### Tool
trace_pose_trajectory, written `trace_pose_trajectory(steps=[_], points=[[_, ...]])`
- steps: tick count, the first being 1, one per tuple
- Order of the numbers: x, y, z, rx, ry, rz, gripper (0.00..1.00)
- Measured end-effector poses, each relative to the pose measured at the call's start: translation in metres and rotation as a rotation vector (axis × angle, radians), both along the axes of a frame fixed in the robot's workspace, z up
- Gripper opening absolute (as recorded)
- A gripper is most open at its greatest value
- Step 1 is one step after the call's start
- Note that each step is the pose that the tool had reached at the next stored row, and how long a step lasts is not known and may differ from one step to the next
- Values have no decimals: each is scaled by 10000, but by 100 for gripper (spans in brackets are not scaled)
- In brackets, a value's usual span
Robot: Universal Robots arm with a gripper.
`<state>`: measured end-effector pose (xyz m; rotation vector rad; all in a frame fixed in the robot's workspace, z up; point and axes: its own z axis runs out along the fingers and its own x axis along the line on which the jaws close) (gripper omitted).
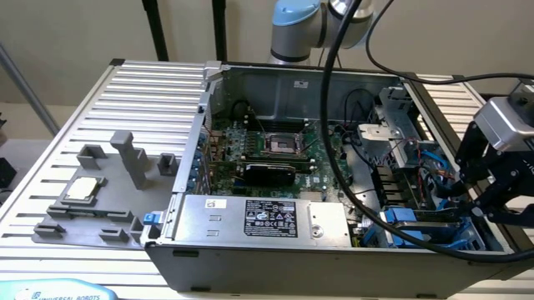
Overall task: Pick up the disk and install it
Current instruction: 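Insert the first disk wire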
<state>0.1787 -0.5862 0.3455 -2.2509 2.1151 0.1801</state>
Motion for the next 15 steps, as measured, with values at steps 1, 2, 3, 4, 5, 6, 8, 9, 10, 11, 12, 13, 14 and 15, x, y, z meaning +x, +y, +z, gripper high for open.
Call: trace_pose_trajectory(steps=[1,2,3,4,5,6,8,9,10,11,12,13,14,15], points=[[0,-4,0,13,0,18,36],[0,-8,0,30,0,37,36],[1,-12,0,47,0,54,36],[1,-14,0,60,0,70,36],[0,-16,0,74,0,86,34],[0,-17,0,83,0,101,34],[0,-19,1,100,0,130,26],[0,-19,0,108,0,144,24],[0,-20,0,111,0,155,18],[0,-20,0,112,0,167,18],[0,-20,0,113,0,178,18],[0,-20,0,114,0,188,16],[0,-20,0,114,0,197,16],[0,-20,0,114,0,206,16]])
